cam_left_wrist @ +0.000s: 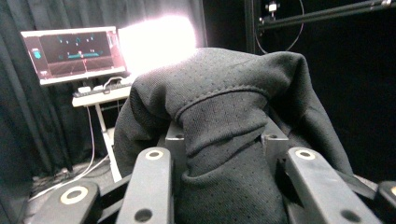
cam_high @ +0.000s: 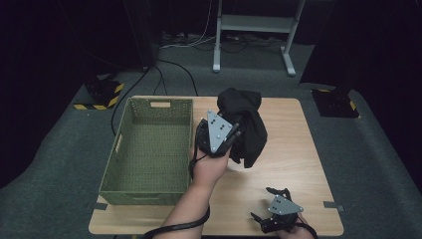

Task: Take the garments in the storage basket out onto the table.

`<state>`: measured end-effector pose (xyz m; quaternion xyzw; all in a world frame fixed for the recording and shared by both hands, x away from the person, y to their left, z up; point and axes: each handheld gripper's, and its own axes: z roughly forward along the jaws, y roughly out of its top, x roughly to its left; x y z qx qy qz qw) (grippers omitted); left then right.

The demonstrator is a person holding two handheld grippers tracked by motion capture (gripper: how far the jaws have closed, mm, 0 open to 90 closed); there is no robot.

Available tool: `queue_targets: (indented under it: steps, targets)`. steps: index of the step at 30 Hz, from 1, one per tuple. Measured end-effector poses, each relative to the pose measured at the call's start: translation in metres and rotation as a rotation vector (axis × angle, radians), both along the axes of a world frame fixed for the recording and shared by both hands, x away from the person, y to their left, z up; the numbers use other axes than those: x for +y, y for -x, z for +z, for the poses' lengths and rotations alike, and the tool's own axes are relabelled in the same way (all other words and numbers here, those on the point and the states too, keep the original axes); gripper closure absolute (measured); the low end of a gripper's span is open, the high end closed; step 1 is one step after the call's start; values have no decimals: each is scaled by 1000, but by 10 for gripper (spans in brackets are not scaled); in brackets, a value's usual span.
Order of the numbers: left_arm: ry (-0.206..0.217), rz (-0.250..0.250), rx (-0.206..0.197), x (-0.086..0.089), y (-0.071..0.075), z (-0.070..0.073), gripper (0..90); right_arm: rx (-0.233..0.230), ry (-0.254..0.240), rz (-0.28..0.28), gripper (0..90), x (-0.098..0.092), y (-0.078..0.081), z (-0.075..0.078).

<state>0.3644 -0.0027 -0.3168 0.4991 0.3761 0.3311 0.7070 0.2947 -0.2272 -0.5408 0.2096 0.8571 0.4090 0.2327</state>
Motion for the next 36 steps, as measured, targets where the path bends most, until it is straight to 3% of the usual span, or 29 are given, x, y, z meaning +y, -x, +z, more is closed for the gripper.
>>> queue_targets:
  steps: [11,16,23,36]
  targets:
    - [-10,8,66,-2,-13,-23,655,-1,-1,2,15,0,0,0]
    - [-31,8,117,-5,-22,-35,653,0,-1,1,15,0,0,0]
    - [-20,16,152,-6,-29,-47,653,-1,0,2,15,0,0,0]
    - [-46,22,234,-13,-41,-75,650,-5,2,5,15,0,0,0]
